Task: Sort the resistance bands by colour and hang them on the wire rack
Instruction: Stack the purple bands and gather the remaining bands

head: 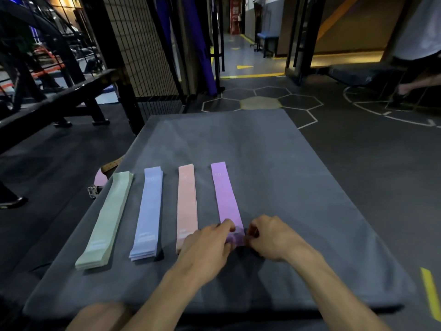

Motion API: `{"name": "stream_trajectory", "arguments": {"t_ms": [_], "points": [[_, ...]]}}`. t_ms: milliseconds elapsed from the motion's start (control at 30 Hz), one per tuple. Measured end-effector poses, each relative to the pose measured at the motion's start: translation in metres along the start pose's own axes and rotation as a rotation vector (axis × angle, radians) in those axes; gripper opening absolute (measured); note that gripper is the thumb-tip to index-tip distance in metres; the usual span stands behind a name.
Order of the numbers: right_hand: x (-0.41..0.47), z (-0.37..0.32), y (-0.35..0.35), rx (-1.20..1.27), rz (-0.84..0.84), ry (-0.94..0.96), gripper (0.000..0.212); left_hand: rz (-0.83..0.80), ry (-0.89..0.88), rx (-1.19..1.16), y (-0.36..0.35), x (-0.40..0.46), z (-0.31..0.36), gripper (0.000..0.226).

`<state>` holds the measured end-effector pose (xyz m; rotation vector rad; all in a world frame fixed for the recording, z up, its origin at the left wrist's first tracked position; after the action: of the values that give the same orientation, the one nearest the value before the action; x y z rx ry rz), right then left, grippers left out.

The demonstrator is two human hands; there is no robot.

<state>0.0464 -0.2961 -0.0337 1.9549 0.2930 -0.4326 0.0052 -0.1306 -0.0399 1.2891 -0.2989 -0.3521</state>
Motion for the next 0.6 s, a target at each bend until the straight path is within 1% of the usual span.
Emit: {"name": "stream_trajectory", "arguments": {"t_ms": [167,333,433,500,600], "points": [[0.004,0.000,-0.004,-0.023,0.016,0.008,0.008,0.014,0.011,-0.010,-0.001,0.001,-0.001,0.016],[0.003,0.000,-0.003,-0.020,0.028,0.008,0.008,0.003,0.028,0.007,0.005,-0.002,0.004,0.022],[0.003,0.001,-0.001,-0.020,0.030,0.006,0.011,0.019,0.018,0.026,0.007,-0.005,0.005,0.022],[0.002,0.002,0.000,-0.028,0.042,0.019,0.017,0.035,0.011,0.033,0.009,-0.006,0.004,0.024],[-0.001,0.003,0.002,-0.068,0.073,0.069,0.016,0.077,-0.003,0.042,0.012,-0.006,0.002,0.023]]}}
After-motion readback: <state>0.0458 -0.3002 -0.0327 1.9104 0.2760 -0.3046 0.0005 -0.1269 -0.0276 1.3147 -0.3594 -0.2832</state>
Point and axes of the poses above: each hand's wrist, its own x-axis towards the middle knuckle, its own y-axis out of the back of the hand, z = x × y, the point moved 1 cm from there along x, towards the middle knuckle, and after that the axes turned 12 degrees about -y, right-handed, at the moved point
